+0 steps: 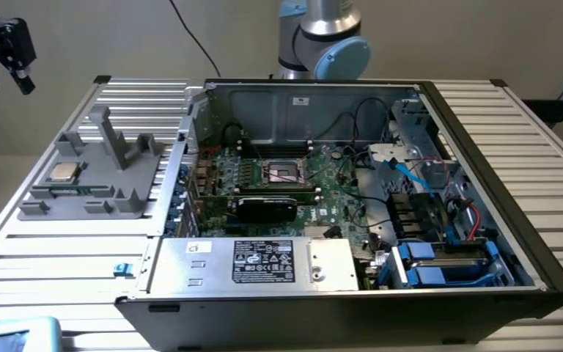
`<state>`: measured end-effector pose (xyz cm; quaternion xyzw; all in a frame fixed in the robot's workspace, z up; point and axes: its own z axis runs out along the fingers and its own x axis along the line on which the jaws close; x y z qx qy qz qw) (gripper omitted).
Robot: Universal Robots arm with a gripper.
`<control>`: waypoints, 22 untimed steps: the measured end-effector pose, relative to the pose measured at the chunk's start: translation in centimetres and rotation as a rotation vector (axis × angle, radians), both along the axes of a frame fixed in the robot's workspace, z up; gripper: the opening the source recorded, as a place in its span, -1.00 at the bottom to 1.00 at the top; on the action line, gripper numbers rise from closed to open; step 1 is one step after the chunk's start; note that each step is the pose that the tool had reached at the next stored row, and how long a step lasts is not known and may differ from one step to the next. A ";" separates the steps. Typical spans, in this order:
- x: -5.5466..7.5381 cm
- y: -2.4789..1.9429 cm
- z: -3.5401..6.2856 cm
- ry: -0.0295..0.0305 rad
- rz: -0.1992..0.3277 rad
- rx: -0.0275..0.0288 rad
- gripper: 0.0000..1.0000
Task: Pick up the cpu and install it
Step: 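Pick up the cpu and move it towards the insertion slot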
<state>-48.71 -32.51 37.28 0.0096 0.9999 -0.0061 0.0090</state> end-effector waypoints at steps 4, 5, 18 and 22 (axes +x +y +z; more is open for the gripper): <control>0.1 0.01 -0.72 0.0000 0.000 0.0000 0.22; 0.1 0.00 -0.91 -0.0001 0.000 0.0000 0.22; 0.2 0.00 -3.26 0.0000 0.000 0.0000 0.22; 0.2 0.00 -3.99 0.0000 0.002 0.0021 0.22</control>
